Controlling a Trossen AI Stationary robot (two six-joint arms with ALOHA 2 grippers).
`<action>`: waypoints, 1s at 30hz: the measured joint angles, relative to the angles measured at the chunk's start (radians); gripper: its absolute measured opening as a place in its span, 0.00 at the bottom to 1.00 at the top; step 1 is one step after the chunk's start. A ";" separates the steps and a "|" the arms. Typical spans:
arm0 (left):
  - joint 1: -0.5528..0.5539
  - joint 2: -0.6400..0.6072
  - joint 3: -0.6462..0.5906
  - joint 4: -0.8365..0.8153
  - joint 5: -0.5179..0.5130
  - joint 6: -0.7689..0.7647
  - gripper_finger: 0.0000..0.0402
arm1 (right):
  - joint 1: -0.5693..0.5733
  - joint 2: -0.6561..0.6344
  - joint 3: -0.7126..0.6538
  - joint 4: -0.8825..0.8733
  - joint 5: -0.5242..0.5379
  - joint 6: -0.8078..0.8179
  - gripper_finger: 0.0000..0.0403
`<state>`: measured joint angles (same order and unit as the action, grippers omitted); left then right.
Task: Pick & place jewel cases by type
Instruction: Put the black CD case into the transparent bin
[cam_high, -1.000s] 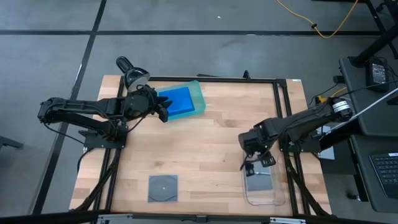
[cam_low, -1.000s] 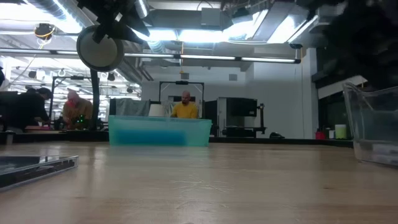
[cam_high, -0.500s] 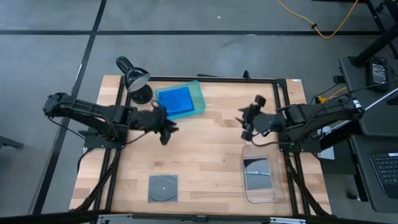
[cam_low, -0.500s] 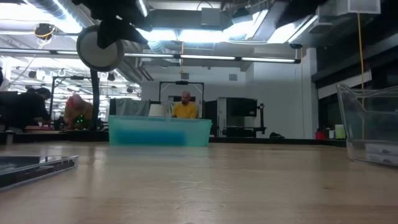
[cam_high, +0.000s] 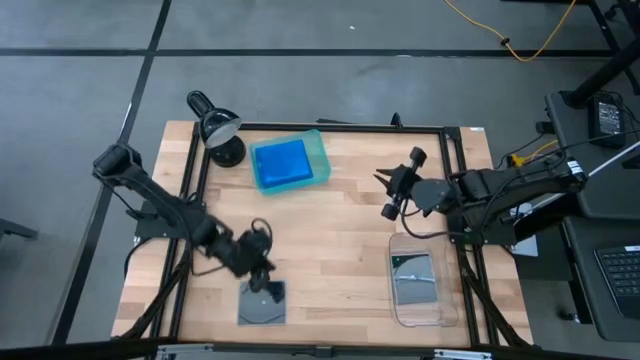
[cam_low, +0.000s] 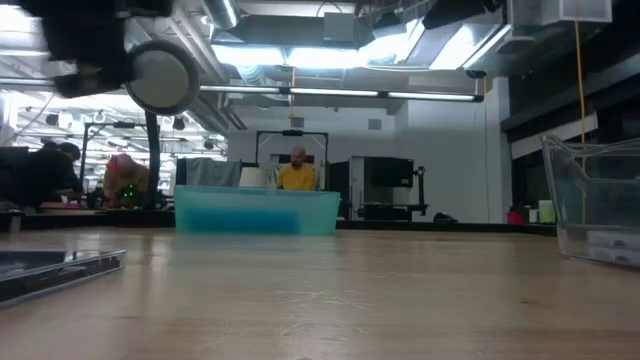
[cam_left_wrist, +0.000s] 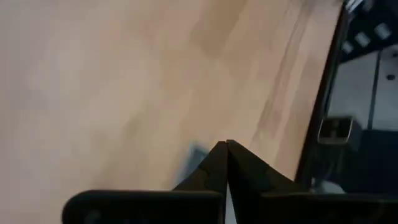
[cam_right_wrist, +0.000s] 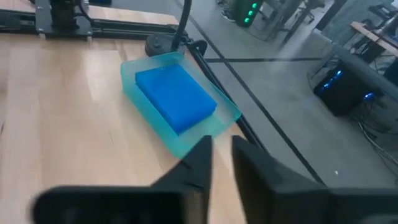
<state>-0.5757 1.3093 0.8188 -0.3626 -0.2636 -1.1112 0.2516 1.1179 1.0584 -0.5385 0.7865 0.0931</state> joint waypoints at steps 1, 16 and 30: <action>-0.032 0.023 0.000 0.000 -0.001 -0.051 0.00 | 0.000 0.000 0.000 0.004 -0.002 -0.013 0.12; -0.349 0.337 -0.001 0.325 0.006 -0.552 0.00 | -0.077 0.000 0.000 0.045 -0.074 -0.118 0.05; -0.378 0.548 0.137 0.438 0.170 -0.608 0.00 | -0.089 0.000 0.000 0.024 -0.083 -0.184 0.05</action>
<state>-0.9537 1.8568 0.9558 0.0757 -0.0937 -1.7193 0.1629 1.1179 1.0580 -0.5143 0.7037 -0.0905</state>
